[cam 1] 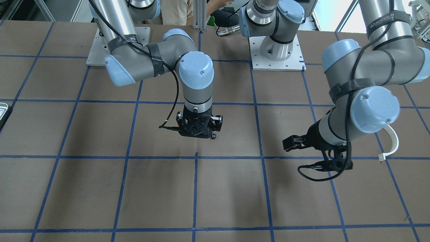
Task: Place bearing gear from tray to pile
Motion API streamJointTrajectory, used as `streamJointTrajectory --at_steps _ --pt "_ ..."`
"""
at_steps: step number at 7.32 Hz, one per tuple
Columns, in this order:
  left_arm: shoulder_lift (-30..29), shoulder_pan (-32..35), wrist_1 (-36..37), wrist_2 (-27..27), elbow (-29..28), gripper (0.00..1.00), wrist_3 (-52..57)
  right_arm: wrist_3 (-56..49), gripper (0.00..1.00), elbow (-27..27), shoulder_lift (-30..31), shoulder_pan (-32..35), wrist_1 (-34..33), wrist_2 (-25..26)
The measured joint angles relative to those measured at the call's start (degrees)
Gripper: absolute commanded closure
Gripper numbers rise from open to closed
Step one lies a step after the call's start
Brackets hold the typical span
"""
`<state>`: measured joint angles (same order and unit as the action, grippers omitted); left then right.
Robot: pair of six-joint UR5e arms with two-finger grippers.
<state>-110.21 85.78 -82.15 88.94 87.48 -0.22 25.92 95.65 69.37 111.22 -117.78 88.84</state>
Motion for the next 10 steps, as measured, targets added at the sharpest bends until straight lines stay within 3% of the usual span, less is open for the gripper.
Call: streamJointTrajectory --at_steps 4,7,10 --pt "-0.8 11.7 2.6 -0.7 0.9 0.00 -9.4 -21.7 0.00 -2.7 11.1 -15.5 17.8 1.0" --pt "-3.1 20.6 18.3 -1.7 7.5 0.00 -15.8 -23.4 0.00 -5.3 17.6 -18.8 24.3 2.5" --pt "-3.4 22.8 29.9 -2.8 17.9 0.00 -16.8 -22.7 0.00 -10.0 17.9 -18.7 29.9 3.0"
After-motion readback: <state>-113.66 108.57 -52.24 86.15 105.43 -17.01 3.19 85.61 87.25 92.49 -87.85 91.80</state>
